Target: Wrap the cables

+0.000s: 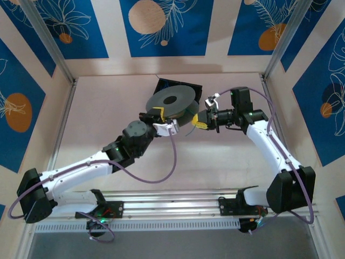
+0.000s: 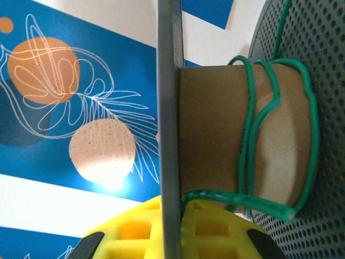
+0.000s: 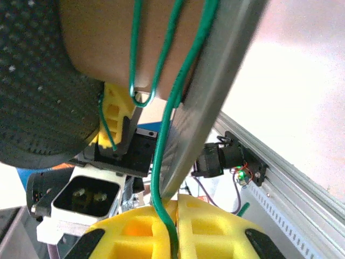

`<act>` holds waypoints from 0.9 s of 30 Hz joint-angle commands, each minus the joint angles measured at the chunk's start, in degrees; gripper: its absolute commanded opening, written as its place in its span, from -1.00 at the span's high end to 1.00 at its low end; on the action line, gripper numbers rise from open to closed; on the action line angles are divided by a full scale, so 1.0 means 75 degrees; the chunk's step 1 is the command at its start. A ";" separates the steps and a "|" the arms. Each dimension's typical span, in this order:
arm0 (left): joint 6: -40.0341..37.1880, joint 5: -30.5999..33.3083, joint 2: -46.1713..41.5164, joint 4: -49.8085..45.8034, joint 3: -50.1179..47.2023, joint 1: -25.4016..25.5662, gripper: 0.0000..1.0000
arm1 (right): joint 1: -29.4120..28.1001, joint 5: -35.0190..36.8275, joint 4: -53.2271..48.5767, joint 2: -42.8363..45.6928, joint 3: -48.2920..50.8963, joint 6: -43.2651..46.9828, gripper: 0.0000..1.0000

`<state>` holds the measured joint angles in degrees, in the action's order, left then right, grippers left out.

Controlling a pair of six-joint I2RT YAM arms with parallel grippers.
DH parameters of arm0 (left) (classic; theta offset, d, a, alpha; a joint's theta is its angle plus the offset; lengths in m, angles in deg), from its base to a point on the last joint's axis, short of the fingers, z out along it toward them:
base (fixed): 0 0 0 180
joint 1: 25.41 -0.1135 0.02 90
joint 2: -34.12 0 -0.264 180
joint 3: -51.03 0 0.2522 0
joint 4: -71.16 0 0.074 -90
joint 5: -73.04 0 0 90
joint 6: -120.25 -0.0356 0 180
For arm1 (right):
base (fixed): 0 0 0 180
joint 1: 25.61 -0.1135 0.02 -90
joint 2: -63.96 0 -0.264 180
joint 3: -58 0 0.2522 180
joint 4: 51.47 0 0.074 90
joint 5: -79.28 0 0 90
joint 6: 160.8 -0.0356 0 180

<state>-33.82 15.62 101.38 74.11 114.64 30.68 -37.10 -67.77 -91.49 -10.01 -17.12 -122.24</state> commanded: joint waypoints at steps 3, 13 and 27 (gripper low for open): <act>-0.0615 0.0086 0.0250 -0.0022 -0.0282 0.0180 1.00 | -0.0342 -0.1701 -0.0293 -0.0474 -0.0207 0.1102 1.00; -0.0672 0.0021 0.0685 0.0393 -0.0500 0.0294 1.00 | -0.1637 0.1681 -0.3815 -0.1212 -0.0783 0.4717 1.00; -0.0750 0.0122 0.0816 0.0994 -0.0920 0.0524 1.00 | -0.0086 -0.1908 -0.0509 -0.0224 -0.0091 0.1251 1.00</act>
<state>-39.68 19.57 105.47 78.91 109.06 32.26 -38.24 -69.17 -87.14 -16.46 -10.09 -119.96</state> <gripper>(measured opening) 0.073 0.052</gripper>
